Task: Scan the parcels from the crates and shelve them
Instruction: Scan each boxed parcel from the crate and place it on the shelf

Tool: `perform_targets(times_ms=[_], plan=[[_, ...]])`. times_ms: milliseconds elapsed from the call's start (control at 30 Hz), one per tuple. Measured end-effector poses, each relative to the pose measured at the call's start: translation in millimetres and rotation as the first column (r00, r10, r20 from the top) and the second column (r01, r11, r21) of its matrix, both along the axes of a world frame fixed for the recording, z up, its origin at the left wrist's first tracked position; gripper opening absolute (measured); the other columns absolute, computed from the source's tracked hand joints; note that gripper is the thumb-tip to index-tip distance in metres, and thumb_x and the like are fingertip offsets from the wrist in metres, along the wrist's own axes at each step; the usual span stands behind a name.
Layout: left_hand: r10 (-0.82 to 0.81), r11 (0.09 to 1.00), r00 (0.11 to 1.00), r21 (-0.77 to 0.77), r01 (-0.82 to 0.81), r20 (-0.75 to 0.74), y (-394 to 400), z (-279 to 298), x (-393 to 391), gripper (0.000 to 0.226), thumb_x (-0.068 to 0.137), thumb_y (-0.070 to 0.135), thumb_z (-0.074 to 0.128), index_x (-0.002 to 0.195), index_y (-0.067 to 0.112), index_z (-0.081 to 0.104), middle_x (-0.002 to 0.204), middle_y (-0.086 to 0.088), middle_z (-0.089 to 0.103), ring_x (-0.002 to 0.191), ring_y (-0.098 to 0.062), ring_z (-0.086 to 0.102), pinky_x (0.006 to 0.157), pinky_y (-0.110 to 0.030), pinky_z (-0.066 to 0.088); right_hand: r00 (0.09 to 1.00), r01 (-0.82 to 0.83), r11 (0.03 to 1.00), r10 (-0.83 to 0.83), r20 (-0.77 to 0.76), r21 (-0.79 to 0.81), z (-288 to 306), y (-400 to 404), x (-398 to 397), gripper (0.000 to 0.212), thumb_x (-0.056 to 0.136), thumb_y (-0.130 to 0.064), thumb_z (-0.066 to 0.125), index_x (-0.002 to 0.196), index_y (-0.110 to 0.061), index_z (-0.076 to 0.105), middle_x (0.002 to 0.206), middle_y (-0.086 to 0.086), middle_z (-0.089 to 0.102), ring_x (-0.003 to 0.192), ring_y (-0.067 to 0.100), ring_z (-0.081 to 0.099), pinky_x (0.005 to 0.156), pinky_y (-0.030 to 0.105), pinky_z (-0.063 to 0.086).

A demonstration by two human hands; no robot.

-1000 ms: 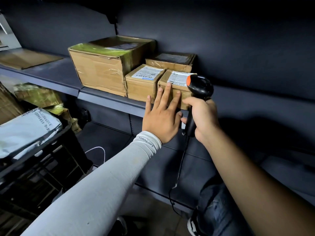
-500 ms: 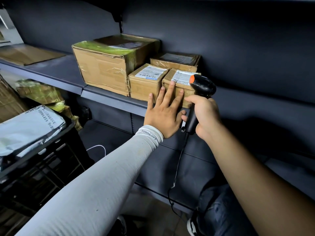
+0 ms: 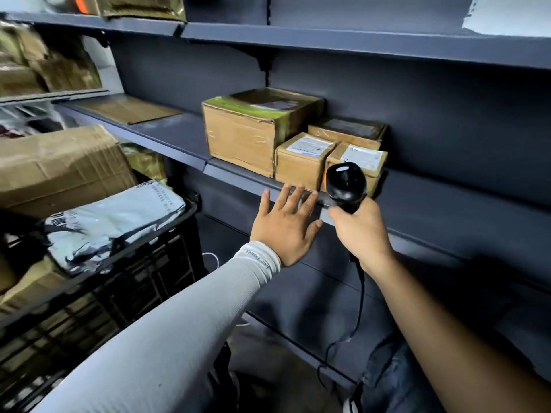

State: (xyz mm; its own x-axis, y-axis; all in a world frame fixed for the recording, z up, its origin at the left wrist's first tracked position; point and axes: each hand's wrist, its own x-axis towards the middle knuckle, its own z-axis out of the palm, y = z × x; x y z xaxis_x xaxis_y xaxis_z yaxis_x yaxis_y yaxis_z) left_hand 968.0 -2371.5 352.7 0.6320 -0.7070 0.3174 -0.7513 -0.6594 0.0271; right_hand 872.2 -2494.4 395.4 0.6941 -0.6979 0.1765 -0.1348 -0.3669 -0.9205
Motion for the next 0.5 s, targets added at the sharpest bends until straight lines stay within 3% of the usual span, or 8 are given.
perform_targets(times_ms=[200,433,500], plan=[[0.157,0.987,0.988,0.034,-0.156,-0.016,73.0,14.9,16.3,0.075,0.099,0.062,0.01,0.166,0.03,0.014,0.174,-0.003,0.012,0.161,-0.027,0.004,0.125,-0.057,-0.004,0.987,-0.138,0.986,0.129,-0.094,-0.096,-7.8,42.6,31.7,0.011,0.087,-0.023,0.07,0.097,-0.02,0.066,0.09,0.0,0.071,0.087,0.026,0.064,0.072,0.035,0.048],[0.316,0.948,0.948,0.027,-0.317,0.042,154.6,34.8,31.3,0.067,0.107,0.06,0.024,0.166,0.029,0.015,0.174,-0.003,0.014,0.161,-0.028,0.006,0.126,-0.057,-0.002,0.936,-0.352,0.935,0.35,-0.038,-0.049,-3.9,114.8,73.2,0.012,0.091,-0.027,0.076,0.096,-0.018,0.07,0.084,-0.004,0.07,0.081,0.016,0.063,0.062,0.023,0.042],[0.365,0.931,0.929,0.009,-0.366,0.054,177.1,41.8,34.5,0.067,0.107,0.06,0.024,0.166,0.03,0.015,0.174,-0.003,0.014,0.161,-0.028,0.007,0.127,-0.057,-0.002,0.911,-0.413,0.91,0.413,-0.019,-0.038,2.5,137.0,84.7,0.013,0.09,-0.027,0.076,0.098,-0.017,0.071,0.087,-0.004,0.072,0.082,0.014,0.064,0.066,0.025,0.042]])
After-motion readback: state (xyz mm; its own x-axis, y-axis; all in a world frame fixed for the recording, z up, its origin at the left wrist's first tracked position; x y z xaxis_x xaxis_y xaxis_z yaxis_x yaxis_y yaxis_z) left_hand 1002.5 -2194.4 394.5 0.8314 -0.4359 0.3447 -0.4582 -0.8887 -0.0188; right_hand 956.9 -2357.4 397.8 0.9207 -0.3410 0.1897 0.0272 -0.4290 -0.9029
